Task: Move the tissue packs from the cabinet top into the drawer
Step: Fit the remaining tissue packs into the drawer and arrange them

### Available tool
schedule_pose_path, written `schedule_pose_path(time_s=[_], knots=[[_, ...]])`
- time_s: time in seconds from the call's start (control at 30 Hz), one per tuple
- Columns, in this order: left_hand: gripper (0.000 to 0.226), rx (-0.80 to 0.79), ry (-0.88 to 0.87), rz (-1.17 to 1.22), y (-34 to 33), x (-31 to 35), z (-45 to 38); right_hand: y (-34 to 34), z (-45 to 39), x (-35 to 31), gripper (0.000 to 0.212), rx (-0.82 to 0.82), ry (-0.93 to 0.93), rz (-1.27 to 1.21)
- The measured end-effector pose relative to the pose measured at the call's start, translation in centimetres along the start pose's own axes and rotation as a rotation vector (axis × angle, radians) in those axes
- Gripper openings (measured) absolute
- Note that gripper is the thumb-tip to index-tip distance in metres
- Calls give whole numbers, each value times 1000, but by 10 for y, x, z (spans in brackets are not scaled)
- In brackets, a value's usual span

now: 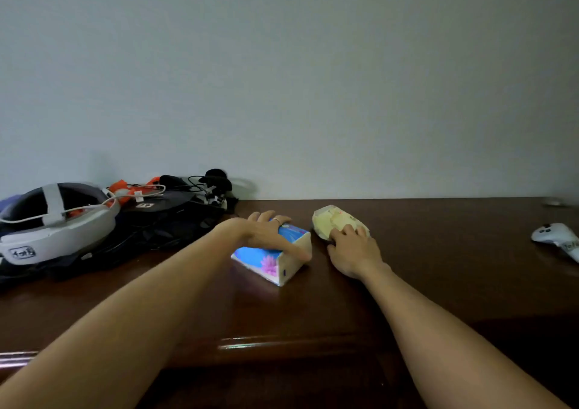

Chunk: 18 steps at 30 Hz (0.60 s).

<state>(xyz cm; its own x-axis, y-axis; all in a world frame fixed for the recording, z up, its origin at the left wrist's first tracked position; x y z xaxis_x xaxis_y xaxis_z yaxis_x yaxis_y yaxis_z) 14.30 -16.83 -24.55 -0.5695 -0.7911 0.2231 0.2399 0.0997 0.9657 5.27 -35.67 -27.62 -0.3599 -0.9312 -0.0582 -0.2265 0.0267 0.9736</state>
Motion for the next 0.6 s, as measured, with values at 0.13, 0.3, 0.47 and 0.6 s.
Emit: schedule_pose_path(time_s=[0.13, 0.3, 0.47, 0.6], knots=[[117, 143, 14, 31, -7, 1, 58, 9, 50, -13, 34, 117, 52, -40], [95, 639, -40, 186, -23, 20, 162, 32, 137, -23, 13, 431, 33, -282], [87, 938, -200, 173, -50, 32, 250, 25, 239, -27, 7, 723, 78, -437], [82, 1005, -356, 111, -112, 55, 296, -15, 299, -21, 12, 754, 181, -428]])
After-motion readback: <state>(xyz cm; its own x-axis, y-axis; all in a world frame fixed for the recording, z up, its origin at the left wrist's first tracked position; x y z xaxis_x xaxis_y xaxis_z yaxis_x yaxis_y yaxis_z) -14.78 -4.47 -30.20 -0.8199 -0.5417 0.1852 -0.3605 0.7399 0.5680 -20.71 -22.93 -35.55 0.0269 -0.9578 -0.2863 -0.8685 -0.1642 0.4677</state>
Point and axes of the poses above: each hand's wrist, its own z-axis away from the middle knuckle, its own y-axis out of the back of the hand, x = y × z, the point moved 6 cm from there along -z, towards the middle knuckle, and after that the axes turned 3 degrees about x, right-handed, at the moved point
